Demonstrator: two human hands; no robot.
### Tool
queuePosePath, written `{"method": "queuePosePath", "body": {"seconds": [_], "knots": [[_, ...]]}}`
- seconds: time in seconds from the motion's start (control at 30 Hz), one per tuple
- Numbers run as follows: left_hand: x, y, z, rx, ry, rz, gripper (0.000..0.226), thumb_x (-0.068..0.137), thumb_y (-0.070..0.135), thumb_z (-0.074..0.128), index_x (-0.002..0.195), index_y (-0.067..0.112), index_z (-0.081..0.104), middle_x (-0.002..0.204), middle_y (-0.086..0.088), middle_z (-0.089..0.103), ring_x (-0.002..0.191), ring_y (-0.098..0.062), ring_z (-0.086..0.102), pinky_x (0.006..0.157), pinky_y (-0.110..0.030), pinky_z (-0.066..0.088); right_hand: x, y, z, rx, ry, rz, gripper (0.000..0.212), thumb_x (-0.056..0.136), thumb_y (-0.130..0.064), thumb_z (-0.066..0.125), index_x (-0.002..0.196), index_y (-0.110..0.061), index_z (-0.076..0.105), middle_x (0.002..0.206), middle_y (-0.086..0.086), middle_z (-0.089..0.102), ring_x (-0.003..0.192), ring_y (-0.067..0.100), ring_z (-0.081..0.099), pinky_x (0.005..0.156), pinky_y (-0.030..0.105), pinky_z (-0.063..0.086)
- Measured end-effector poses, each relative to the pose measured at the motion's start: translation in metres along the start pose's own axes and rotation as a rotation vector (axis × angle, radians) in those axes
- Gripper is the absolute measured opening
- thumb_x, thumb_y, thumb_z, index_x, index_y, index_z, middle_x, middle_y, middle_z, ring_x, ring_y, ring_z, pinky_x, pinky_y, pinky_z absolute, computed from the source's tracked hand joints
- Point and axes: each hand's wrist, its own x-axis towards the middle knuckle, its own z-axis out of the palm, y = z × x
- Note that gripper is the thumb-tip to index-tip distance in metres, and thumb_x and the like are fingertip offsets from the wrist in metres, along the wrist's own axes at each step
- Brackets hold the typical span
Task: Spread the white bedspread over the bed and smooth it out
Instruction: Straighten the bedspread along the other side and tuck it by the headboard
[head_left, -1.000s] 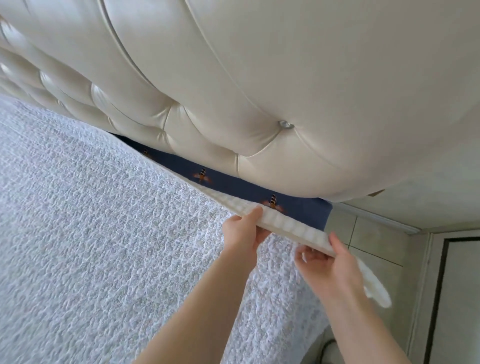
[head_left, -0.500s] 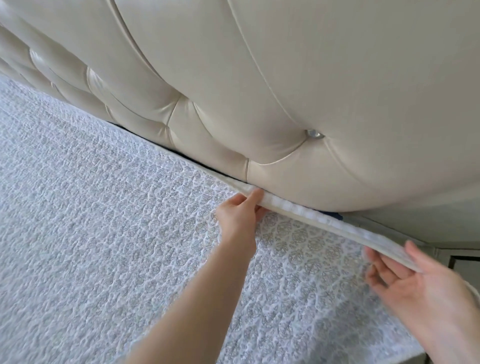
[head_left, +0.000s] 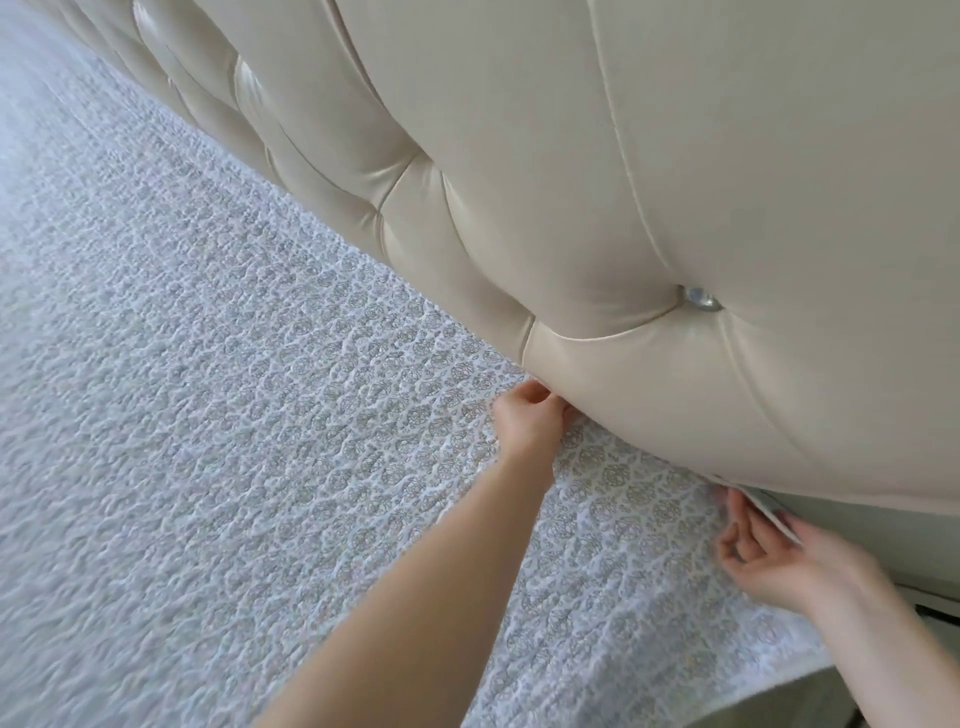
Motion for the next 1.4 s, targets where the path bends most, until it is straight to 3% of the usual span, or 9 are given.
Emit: {"method": "queuePosePath", "body": {"seconds": [0.07,0.17,0.27,0.4,0.5,0.67,0.97,1.17,1.4], "knots": [[-0.005,0.000,-0.003,0.105,-0.033,0.076,0.016,0.087,-0.002,0.059,0.092,0.008,0.071,0.082,-0.004,0.074,0.067,-0.007,0.070,0.062,-0.018,0.055,0.011,-0.004,0.004,-0.009,0.029,0.042,0.034,0.105,-0.018,0.026,0.090,-0.012,0.056,0.071,0.003,0.074,0.078,0.010,0.065,0.066,0.026,0.035],[-0.015,-0.010,-0.006,0.396,-0.179,0.247,0.018,0.089,0.011,0.060,0.107,0.011,0.066,0.096,0.006,0.067,0.074,-0.002,0.063,0.065,-0.022,0.055,0.017,0.007,0.001,0.037,-0.026,-0.030,0.015,0.099,-0.016,0.044,0.100,-0.015,0.059,0.101,-0.001,0.074,0.087,0.011,0.067,0.071,0.027,0.039],[-0.013,-0.027,-0.017,0.946,-0.413,0.560,0.037,0.094,0.026,0.058,0.129,0.015,0.061,0.139,0.005,0.048,0.107,-0.011,0.058,0.095,-0.030,0.053,0.013,0.026,-0.012,0.016,-0.274,-0.168,0.078,0.037,-0.014,0.089,0.112,-0.011,0.067,0.111,0.005,0.074,0.105,0.015,0.068,0.083,0.029,0.049],[-0.002,-0.044,-0.030,1.413,-0.508,0.972,0.051,0.100,0.041,0.048,0.146,0.020,0.048,0.159,-0.004,0.033,0.147,-0.025,0.027,0.121,-0.038,0.020,0.006,0.053,-0.013,-0.477,-0.319,-0.582,0.054,0.085,0.010,0.059,0.134,-0.012,0.056,0.143,0.000,0.054,0.124,0.008,0.057,0.109,0.033,0.042],[0.001,-0.050,-0.026,1.519,-0.442,1.058,0.048,0.099,0.043,0.047,0.142,0.020,0.053,0.154,-0.008,0.041,0.144,-0.028,0.033,0.123,-0.043,0.019,0.008,0.065,-0.008,-0.981,-0.278,-0.883,0.069,0.093,-0.012,0.061,0.152,-0.032,0.031,0.156,-0.018,0.029,0.140,-0.001,0.031,0.119,0.035,0.019],[-0.001,-0.051,-0.018,1.616,-0.344,1.055,0.050,0.096,0.047,0.047,0.141,0.026,0.053,0.152,-0.003,0.045,0.144,-0.026,0.035,0.123,-0.046,0.015,0.016,0.074,0.007,-1.360,-0.175,-0.976,0.084,0.091,-0.048,0.049,0.158,-0.020,0.006,0.165,-0.004,0.004,0.149,0.007,0.009,0.114,0.020,0.005],[-0.007,-0.047,0.004,1.759,-0.381,0.746,0.077,0.096,0.059,0.041,0.159,0.030,0.009,0.167,-0.001,0.001,0.153,-0.024,-0.006,0.122,-0.046,-0.012,0.031,0.061,0.016,-1.567,-0.077,-1.048,0.080,0.089,-0.026,0.066,0.152,-0.007,0.021,0.155,0.021,0.029,0.141,0.034,0.034,0.109,0.037,0.031],[-0.012,-0.043,0.025,1.761,-0.340,0.561,0.076,0.095,0.055,0.042,0.159,0.029,0.010,0.167,0.002,0.000,0.153,-0.023,-0.010,0.120,-0.050,-0.016,0.026,0.080,0.013,-1.748,0.033,-1.011,0.099,0.082,-0.021,0.069,0.151,-0.039,0.001,0.143,0.028,0.043,0.117,0.044,0.053,0.087,0.042,0.046],[-0.003,-0.039,0.009,1.677,-0.452,0.686,0.075,0.094,0.056,0.042,0.159,0.031,0.012,0.167,0.001,0.005,0.154,-0.021,-0.007,0.121,-0.052,-0.015,0.014,0.075,0.034,-1.742,0.143,-0.816,0.084,0.087,-0.028,0.062,0.154,-0.034,0.011,0.138,0.029,0.042,0.115,0.041,0.054,0.081,0.036,0.041]]}}
